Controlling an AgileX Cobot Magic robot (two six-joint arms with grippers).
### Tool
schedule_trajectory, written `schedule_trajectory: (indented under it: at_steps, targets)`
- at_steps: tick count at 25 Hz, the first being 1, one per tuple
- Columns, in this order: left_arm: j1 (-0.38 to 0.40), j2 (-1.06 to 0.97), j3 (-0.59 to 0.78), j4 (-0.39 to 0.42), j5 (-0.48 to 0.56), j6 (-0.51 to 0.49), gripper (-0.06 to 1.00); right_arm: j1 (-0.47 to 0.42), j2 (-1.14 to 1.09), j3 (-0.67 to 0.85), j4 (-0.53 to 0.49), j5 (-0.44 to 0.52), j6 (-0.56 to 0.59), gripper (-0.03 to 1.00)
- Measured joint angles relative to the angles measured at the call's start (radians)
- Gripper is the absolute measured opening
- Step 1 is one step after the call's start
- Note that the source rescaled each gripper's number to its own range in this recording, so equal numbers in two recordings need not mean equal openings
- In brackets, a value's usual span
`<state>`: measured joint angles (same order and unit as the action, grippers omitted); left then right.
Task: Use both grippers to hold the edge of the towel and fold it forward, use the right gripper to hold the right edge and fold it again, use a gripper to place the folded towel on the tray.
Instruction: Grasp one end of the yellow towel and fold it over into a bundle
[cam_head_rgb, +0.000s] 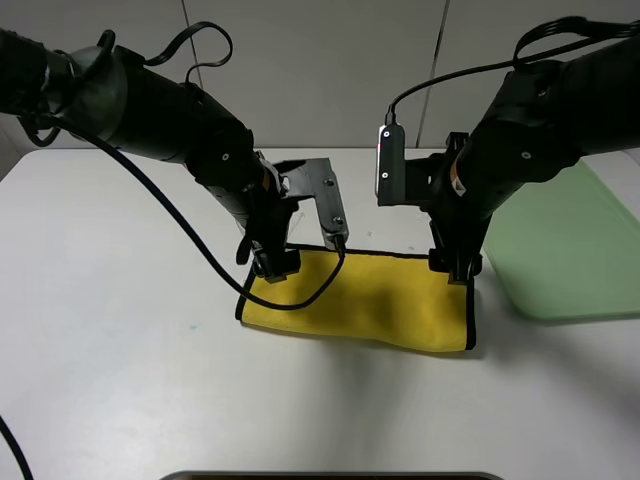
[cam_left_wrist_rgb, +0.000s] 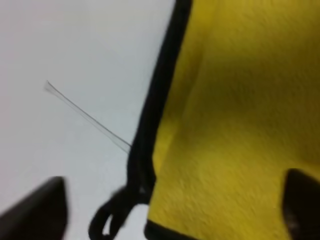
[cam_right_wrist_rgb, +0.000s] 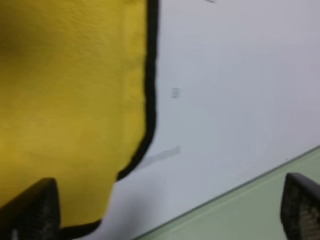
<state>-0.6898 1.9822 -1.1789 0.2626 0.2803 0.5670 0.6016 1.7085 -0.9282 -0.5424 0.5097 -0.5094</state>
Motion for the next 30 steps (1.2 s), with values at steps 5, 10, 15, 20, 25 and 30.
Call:
schedule_trajectory:
  at_steps: [5,10,15,20,25,30]
  targets:
    - [0.0,0.0,0.0,0.0,-0.011,-0.004,0.99,-0.001,0.0,0.0,-0.046,-0.008,0.025,0.99]
    - [0.0,0.0,0.0,0.0,-0.006,-0.012,1.0,-0.001,0.0,0.0,-0.05,-0.013,0.026,1.0]
    - [0.0,-0.016,0.0,0.0,0.116,-0.023,1.0,-0.001,0.0,0.0,-0.052,-0.015,0.027,1.0]
    - [0.0,-0.115,0.0,0.002,0.293,-0.083,1.0,0.0,0.0,0.0,-0.052,-0.015,0.048,1.0]
    - [0.0,-0.282,0.0,0.003,0.438,-0.16,1.0,0.003,0.0,0.0,-0.05,-0.015,0.128,1.0]
    - [0.0,-0.483,0.0,0.003,0.521,-0.21,1.0,0.003,0.0,0.0,-0.046,-0.015,0.221,1.0]
